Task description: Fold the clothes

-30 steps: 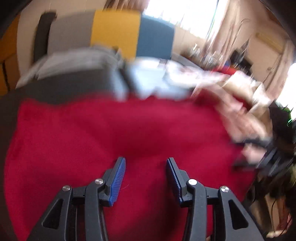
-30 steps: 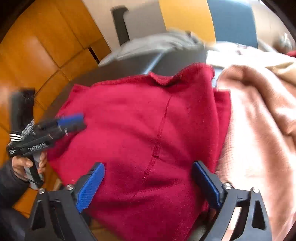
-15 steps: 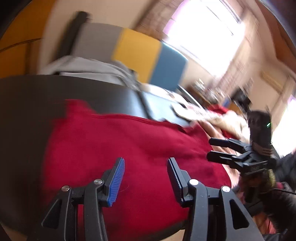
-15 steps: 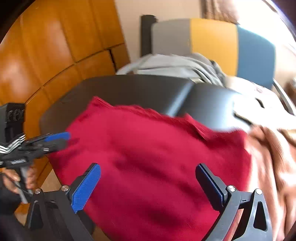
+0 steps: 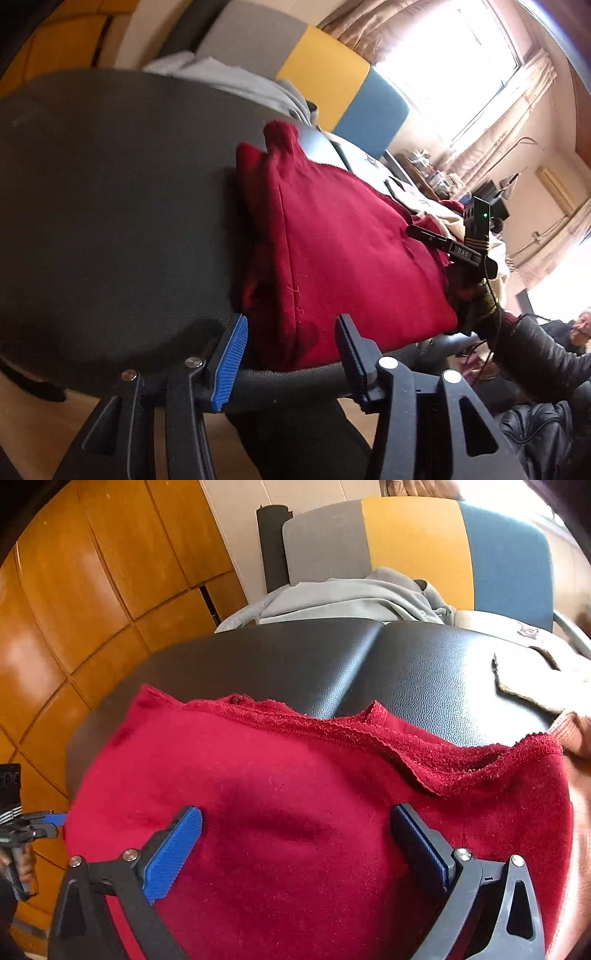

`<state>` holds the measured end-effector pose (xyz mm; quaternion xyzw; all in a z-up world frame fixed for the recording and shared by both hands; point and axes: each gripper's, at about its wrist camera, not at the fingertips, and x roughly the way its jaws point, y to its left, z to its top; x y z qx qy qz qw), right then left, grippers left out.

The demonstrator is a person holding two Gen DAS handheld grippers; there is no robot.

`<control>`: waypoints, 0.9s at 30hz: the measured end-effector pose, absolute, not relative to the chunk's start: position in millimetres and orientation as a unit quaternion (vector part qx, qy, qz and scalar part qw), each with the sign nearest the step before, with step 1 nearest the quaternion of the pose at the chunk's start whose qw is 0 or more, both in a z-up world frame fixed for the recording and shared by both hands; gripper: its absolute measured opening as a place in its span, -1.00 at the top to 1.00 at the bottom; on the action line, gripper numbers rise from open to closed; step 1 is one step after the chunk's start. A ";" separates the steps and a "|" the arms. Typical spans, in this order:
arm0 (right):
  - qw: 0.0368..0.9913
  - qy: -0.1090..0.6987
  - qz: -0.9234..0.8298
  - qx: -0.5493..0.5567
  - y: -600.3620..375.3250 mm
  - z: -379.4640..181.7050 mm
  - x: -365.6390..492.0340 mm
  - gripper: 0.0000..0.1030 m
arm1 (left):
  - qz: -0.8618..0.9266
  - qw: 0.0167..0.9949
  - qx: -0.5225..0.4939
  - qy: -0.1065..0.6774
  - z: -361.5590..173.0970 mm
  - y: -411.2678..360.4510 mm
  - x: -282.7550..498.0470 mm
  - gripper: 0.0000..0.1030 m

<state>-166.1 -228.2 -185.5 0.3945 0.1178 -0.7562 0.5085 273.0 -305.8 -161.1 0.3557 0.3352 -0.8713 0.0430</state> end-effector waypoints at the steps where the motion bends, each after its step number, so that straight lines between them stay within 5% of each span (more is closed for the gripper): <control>1: 0.505 0.127 -0.759 0.392 -229.8 -185.8 -162.8 -1.00 | -0.868 0.035 0.361 0.339 -165.1 -308.6 274.6 0.06; 9: 0.497 0.145 -0.765 0.384 -233.5 -186.3 -158.2 -1.00 | -0.866 -0.047 0.381 0.320 -159.6 -305.2 260.6 0.41; 12: 0.497 0.146 -0.765 0.383 -232.9 -185.3 -159.0 -1.00 | -0.855 -0.022 0.427 0.294 -170.3 -302.8 251.8 0.84; 19: 0.500 0.148 -0.763 0.382 -233.1 -185.7 -162.9 -1.00 | -0.879 -0.049 0.414 0.233 -129.8 -293.1 270.0 0.88; 21: 0.502 0.145 -0.762 0.382 -232.4 -186.0 -163.8 -1.00 | -0.848 -0.032 0.480 0.222 -160.4 -292.5 262.6 0.88; 27: 0.508 0.145 -0.759 0.381 -232.4 -186.8 -163.8 -1.00 | -0.856 -0.013 0.451 0.253 -152.3 -295.4 265.1 0.85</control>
